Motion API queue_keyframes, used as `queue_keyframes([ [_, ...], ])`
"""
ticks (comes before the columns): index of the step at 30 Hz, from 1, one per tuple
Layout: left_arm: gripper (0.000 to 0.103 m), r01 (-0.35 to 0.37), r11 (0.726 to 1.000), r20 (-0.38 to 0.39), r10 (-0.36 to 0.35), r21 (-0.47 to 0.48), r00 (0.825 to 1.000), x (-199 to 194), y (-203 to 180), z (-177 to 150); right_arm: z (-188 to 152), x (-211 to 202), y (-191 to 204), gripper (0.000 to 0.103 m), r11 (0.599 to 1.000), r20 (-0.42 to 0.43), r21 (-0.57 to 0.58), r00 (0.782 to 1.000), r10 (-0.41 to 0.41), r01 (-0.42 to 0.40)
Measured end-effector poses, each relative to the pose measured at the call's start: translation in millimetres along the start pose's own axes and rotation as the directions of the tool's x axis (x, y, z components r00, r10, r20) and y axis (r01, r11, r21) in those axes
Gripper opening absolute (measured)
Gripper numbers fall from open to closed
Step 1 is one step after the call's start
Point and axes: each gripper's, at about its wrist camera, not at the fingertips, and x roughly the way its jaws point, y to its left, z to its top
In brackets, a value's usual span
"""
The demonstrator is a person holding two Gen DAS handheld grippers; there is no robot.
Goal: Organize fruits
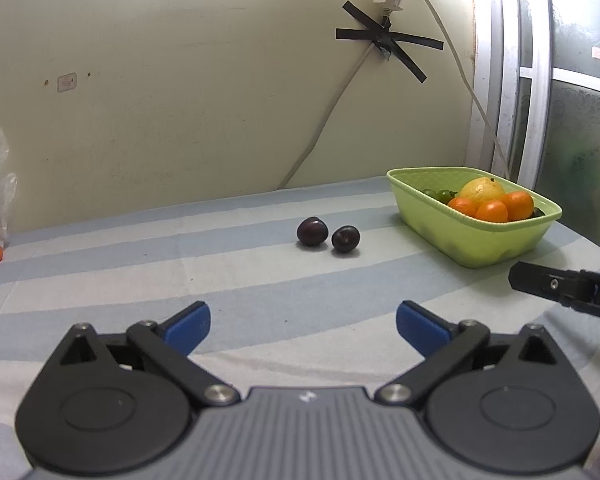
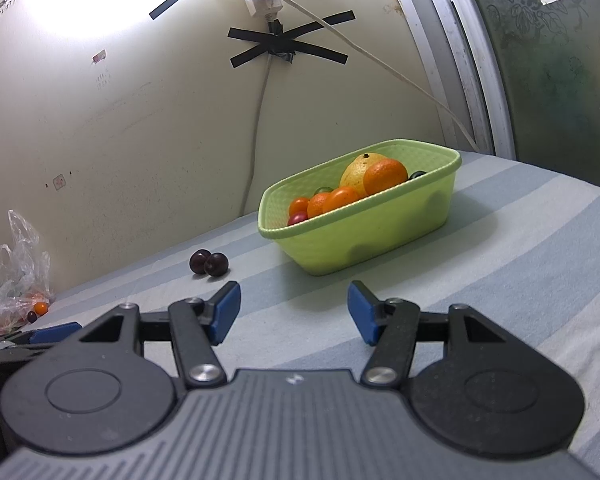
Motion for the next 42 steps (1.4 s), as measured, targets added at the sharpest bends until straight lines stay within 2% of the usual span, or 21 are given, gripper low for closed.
queue_keyframes([
  [30, 0.103, 0.002, 1.000, -0.023, -0.002, -0.005, 1.000, 2.8, 4.2, 1.8, -1.1, 2.0, 1.6, 0.062, 1.000, -0.012, -0.012, 1.000, -0.001, 0.001],
  [35, 0.103, -0.013, 0.996, -0.004, 0.013, -0.094, 1.000, -0.2, 27.6, 7.3, -4.0, 4.1, 17.6, 0.060, 0.992, -0.052, -0.117, 0.998, 0.033, -0.039],
  [37, 0.103, -0.020, 0.987, 0.003, 0.021, -0.157, 1.000, -1.0, 43.2, 9.7, -5.0, 4.4, 29.3, 0.059, 0.980, -0.067, -0.185, 0.995, 0.068, -0.079],
  [39, 0.103, -0.036, 0.974, 0.013, 0.040, -0.225, 0.999, -2.6, 59.5, 11.6, -1.4, 6.4, 42.7, 0.050, 0.960, -0.087, -0.248, 0.990, 0.111, -0.130],
  [42, 0.103, -0.060, 0.953, 0.018, 0.069, -0.298, 0.997, -4.2, 77.1, 11.9, 9.4, 19.1, 64.0, 0.048, 0.929, -0.117, -0.332, 0.984, 0.133, -0.165],
])
